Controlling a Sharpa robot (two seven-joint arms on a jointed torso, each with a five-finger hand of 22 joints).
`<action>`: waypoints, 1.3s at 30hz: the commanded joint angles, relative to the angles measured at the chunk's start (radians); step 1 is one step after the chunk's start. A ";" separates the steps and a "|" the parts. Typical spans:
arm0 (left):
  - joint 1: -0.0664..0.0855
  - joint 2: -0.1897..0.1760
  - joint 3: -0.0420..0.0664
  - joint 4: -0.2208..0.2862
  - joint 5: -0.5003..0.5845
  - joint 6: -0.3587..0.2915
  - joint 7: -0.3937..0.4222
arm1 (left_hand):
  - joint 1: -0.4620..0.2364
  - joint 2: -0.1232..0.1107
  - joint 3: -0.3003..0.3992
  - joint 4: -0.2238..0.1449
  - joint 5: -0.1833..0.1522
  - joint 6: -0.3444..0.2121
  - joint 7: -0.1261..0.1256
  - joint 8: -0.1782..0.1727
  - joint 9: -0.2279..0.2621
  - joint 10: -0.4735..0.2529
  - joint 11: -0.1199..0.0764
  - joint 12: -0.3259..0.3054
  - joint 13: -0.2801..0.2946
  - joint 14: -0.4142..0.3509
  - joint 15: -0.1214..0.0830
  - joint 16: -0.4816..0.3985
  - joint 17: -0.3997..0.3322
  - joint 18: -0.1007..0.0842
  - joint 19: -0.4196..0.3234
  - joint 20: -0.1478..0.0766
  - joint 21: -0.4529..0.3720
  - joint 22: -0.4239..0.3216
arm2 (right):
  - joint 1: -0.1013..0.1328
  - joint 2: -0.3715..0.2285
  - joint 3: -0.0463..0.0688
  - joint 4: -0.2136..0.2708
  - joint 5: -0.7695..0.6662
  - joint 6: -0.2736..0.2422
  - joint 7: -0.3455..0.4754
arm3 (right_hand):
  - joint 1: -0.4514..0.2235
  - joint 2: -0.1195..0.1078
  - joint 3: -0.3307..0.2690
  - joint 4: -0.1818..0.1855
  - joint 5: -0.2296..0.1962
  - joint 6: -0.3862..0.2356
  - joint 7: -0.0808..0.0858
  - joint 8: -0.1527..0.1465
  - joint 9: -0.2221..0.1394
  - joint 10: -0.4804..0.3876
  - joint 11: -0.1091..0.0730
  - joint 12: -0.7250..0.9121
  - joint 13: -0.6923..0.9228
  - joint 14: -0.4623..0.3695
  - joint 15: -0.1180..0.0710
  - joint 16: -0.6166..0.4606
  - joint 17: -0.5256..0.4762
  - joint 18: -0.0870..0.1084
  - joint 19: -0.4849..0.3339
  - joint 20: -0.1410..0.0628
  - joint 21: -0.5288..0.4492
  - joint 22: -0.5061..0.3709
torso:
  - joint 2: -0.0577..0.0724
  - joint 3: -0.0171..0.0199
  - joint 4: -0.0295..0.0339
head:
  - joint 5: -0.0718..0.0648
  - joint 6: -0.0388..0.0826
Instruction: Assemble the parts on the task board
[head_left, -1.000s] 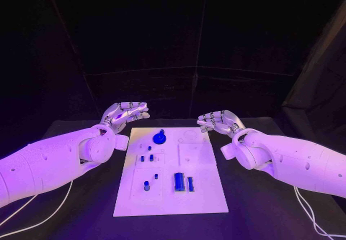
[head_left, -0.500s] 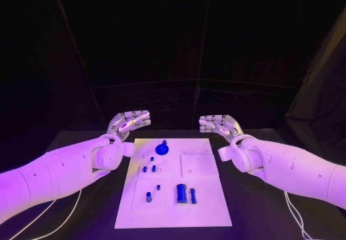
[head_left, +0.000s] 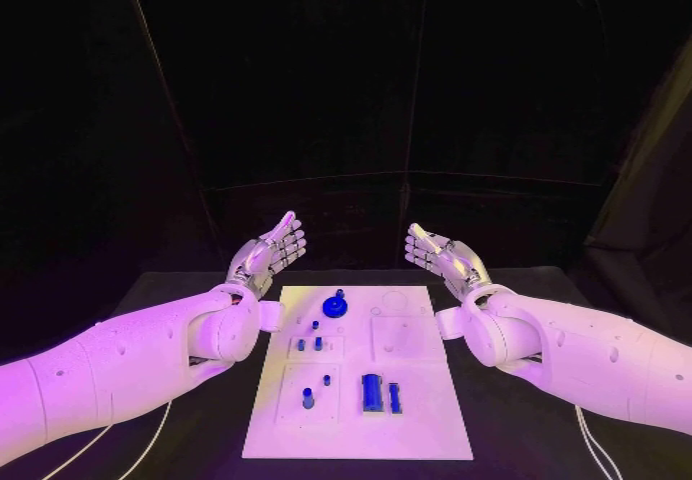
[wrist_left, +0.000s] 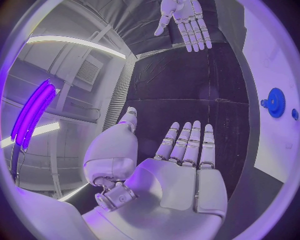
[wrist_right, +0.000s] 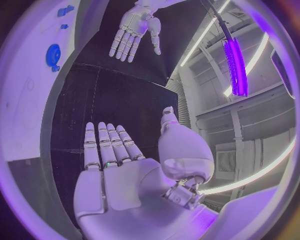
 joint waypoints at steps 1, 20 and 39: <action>-0.022 -0.020 0.017 0.087 -0.058 -0.210 -0.003 | -0.224 -0.001 -0.011 0.000 -0.008 -0.165 -0.040 -0.008 -0.005 -0.164 -0.034 -0.012 -0.005 -0.150 -0.083 -0.038 -0.006 -0.033 -0.122 -0.048 -0.008 -0.049 | -0.012 -0.033 0.010 0.092 0.093 -0.181 0.034 | -0.240 -0.043 0.046 -0.004 -0.006 -0.143 -0.037 -0.008 -0.007 -0.163 -0.101 -0.009 -0.010 -0.169 -0.069 -0.008 -0.005 -0.035 -0.146 -0.047 -0.011 -0.047 | -0.006 0.0045 0.0034 | 0.000 0.000; -0.063 -0.062 0.052 0.238 -0.099 -0.388 -0.008 | -0.477 -0.001 -0.011 0.000 -0.008 -0.351 -0.040 -0.008 -0.005 -0.349 -0.105 -0.012 -0.005 -0.317 -0.083 -0.118 -0.006 -0.108 -0.258 -0.149 -0.008 -0.150 | -0.032 -0.086 0.028 0.233 0.154 -0.305 0.050 | -0.504 -0.043 0.140 -0.004 -0.006 -0.300 -0.113 -0.008 -0.007 -0.342 -0.101 -0.009 -0.010 -0.355 -0.069 -0.008 -0.005 -0.116 -0.306 -0.145 -0.011 -0.143 | -0.006 0.0045 0.0034 | 0.000 0.000; -0.063 -0.062 0.052 0.238 -0.099 -0.388 -0.008 | -0.587 -0.001 -0.011 0.000 -0.008 -0.431 -0.040 -0.008 -0.005 -0.428 -0.105 -0.012 -0.005 -0.457 -0.083 -0.118 -0.006 -0.108 -0.372 -0.149 -0.008 -0.150 | -0.032 -0.086 0.028 0.233 0.154 -0.305 0.050 | -0.647 -0.043 0.140 -0.004 -0.006 -0.436 -0.113 -0.008 -0.007 -0.496 -0.101 -0.009 -0.010 -0.515 -0.069 -0.008 -0.005 -0.116 -0.446 -0.145 -0.011 -0.143 | -0.006 0.0045 0.0034 | 0.000 0.000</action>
